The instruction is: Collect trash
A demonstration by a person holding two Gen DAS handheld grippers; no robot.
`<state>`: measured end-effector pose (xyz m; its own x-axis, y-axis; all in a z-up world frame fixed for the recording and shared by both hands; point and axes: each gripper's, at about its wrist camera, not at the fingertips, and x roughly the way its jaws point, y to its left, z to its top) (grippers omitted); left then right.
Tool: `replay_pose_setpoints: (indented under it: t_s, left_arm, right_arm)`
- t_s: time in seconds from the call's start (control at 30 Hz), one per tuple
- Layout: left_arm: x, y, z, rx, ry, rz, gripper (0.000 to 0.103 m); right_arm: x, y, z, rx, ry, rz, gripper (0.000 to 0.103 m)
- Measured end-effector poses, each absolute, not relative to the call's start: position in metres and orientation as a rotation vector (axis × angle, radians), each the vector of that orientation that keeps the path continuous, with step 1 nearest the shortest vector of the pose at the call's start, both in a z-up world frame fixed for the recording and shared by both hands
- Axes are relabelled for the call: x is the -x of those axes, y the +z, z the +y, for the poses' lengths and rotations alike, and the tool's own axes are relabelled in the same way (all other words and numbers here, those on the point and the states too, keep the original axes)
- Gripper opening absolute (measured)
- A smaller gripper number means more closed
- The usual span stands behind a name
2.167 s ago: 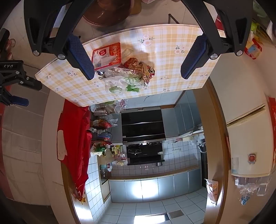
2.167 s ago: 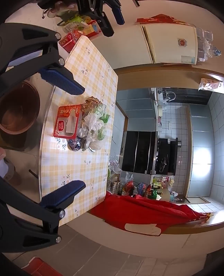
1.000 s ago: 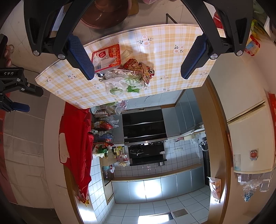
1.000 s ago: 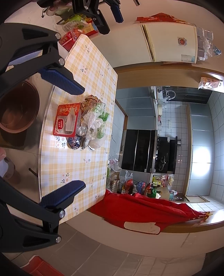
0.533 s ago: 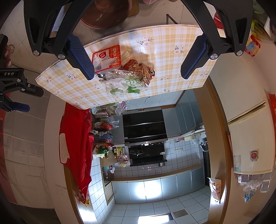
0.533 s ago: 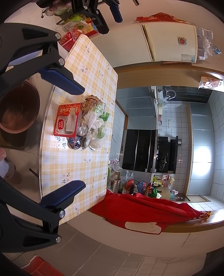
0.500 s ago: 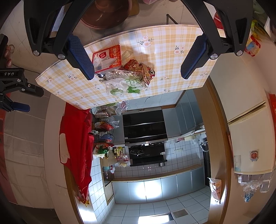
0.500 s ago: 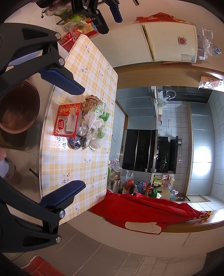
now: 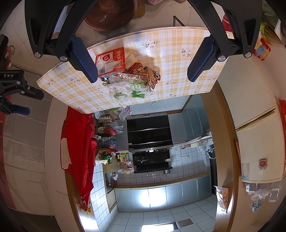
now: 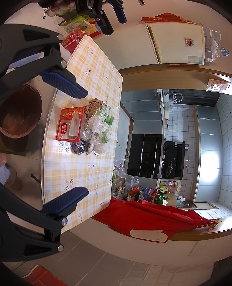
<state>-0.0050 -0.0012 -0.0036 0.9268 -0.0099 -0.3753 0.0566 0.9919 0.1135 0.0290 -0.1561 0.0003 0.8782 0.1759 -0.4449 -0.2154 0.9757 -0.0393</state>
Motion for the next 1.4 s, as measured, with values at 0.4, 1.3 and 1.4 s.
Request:
replay_pose_setpoints:
  t_s: [0.4,1.3,1.4]
  left_arm:
    - [-0.003,-0.007,0.004,-0.091,-0.035,0.424,0.098]
    - [-0.137,-0.15,0.012,-0.09,-0.272,0.609,0.096]
    - [-0.161,-0.18,-0.003,-0.183,-0.345,0.655,0.084]
  right_arm:
    - [-0.028,-0.004,-0.158,0.084,0.203,0.465,0.098]
    - [-0.145,-0.126,-0.185,-0.059,0.191,0.716,0.098]
    - [-0.161,-0.139,-0.188,-0.061,0.187,0.744,0.098]
